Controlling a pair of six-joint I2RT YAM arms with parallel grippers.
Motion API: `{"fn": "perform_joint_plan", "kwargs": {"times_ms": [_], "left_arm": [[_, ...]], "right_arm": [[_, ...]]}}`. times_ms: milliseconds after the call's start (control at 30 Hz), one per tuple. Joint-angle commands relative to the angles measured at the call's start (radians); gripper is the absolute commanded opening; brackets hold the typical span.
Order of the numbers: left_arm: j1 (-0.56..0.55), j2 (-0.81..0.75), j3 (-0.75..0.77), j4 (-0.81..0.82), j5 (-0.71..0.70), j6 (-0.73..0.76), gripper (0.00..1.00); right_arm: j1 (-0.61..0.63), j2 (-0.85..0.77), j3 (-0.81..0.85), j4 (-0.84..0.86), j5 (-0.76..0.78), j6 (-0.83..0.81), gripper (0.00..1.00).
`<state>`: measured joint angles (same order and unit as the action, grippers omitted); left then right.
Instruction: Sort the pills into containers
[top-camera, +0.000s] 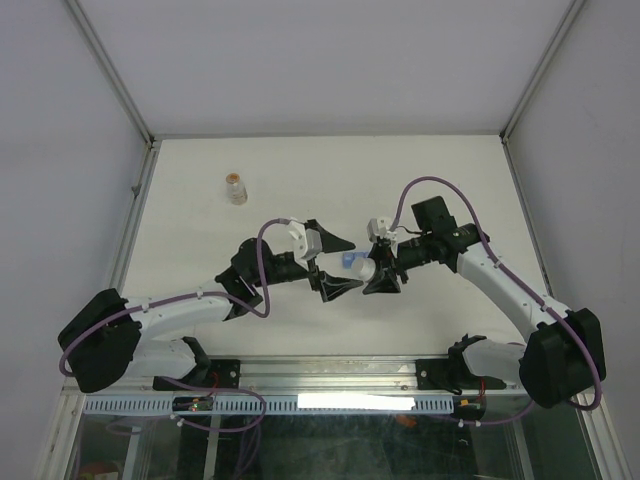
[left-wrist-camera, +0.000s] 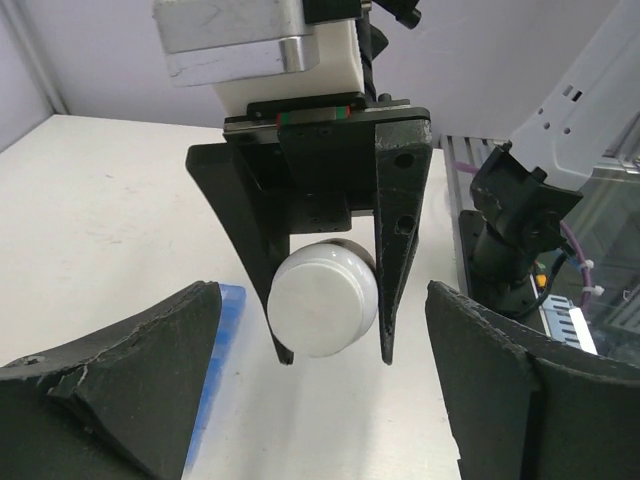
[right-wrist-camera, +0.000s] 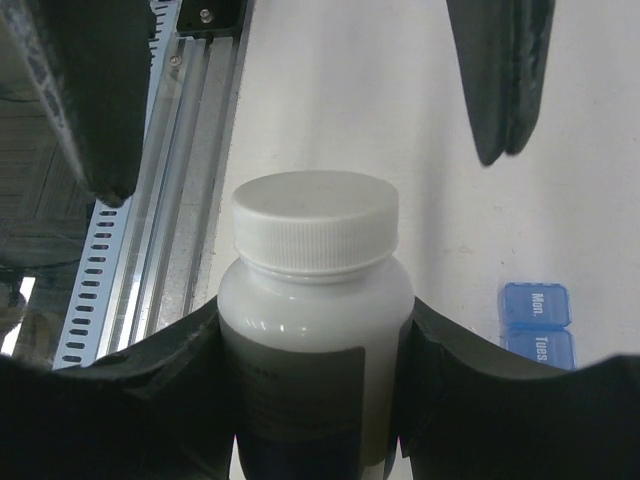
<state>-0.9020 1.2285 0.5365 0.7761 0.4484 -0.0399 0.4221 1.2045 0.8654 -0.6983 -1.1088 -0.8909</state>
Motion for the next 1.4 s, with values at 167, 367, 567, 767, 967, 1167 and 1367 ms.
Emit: {"fn": "perform_joint_plan", "kwargs": {"times_ms": [167,367,567,767,967,1167,1367], "left_arm": [[0.002,0.051,0.089,-0.023,0.105,0.051,0.73],[0.003,0.069,0.109,-0.065,0.087,0.062,0.63],[0.005,0.072,0.116,-0.078,0.082,0.066,0.51],[0.005,0.071,0.105,-0.046,0.085,0.039,0.34],[0.006,0.066,0.101,0.007,0.088,-0.105,0.09],[-0.08,0.02,0.089,-0.057,-0.186,-0.341,0.0],[-0.207,-0.017,0.094,-0.219,-0.583,-0.506,0.0]], "right_arm": [[-0.003,-0.02,0.044,0.003,-0.05,-0.023,0.0],[-0.003,-0.021,0.046,0.002,-0.051,-0.023,0.0],[-0.003,-0.019,0.045,0.002,-0.051,-0.024,0.0],[-0.003,-0.017,0.046,0.002,-0.05,-0.024,0.0],[-0.003,-0.018,0.047,0.002,-0.048,-0.022,0.0],[-0.003,-0.016,0.049,0.007,-0.037,-0.013,0.0],[-0.003,-0.016,0.047,0.016,-0.032,-0.002,0.0]]}}
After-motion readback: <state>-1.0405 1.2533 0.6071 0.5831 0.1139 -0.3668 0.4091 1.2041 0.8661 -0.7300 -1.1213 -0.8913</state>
